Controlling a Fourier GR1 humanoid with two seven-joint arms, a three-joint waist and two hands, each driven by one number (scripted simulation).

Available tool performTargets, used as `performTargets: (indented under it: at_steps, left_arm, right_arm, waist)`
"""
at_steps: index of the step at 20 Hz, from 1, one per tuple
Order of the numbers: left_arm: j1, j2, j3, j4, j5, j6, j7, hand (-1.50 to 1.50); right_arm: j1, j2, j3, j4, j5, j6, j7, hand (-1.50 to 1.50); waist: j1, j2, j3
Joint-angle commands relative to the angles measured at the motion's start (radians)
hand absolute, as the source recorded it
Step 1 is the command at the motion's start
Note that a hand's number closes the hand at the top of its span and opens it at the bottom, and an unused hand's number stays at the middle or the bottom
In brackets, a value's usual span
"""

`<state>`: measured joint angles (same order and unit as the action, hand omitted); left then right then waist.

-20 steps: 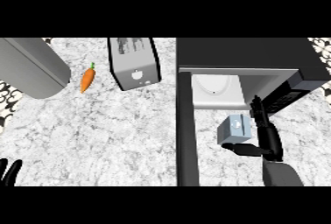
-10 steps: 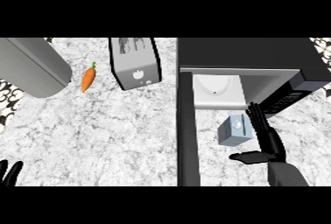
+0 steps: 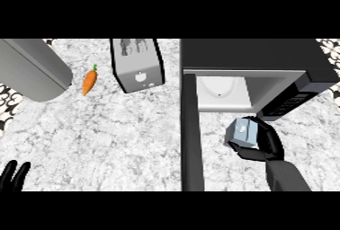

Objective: Pick up the milk, place it into the microwave and close the microwave

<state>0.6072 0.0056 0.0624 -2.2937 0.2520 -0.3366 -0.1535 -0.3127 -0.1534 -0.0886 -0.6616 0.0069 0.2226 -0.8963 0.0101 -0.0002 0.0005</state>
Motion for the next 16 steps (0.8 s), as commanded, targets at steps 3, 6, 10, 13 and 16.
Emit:
performTargets:
  at_steps: [3,6,10,13,16]
  left_arm:
    - [-0.036,0.02,0.064,0.014,0.065,-0.009,0.035,-1.5]
    - [0.022,-0.002,0.042,-0.036,0.052,-0.022,0.014,-1.5]
    - [-0.001,0.019,0.075,-0.004,0.078,-0.03,0.028,-1.5]
    - [-0.018,-0.005,0.063,0.045,0.038,-0.043,-0.004,-1.5]
    - [0.021,-0.005,0.001,-0.028,0.049,-0.008,0.027,-1.5]
  right_arm:
    - [0.004,0.076,-0.019,-0.093,-0.025,-0.102,-0.002,1.5]
    - [0.1,0.034,-0.088,-0.061,-0.061,-0.107,-0.125,1.5]
    - [0.231,-0.1,-0.168,-0.105,-0.146,0.03,-0.162,1.5]
    - [0.268,-0.06,-0.108,-0.314,-0.14,-0.008,-0.045,1.5]
    - [0.336,-0.053,-0.078,-0.392,-0.146,0.029,-0.045,1.5]
  waist:
    - [-0.007,-0.001,-0.001]
    - [-0.004,-0.001,0.0]
    - [-0.013,-0.001,0.0]
    - [-0.014,-0.004,-0.002]
    - [-0.012,-0.003,-0.001]
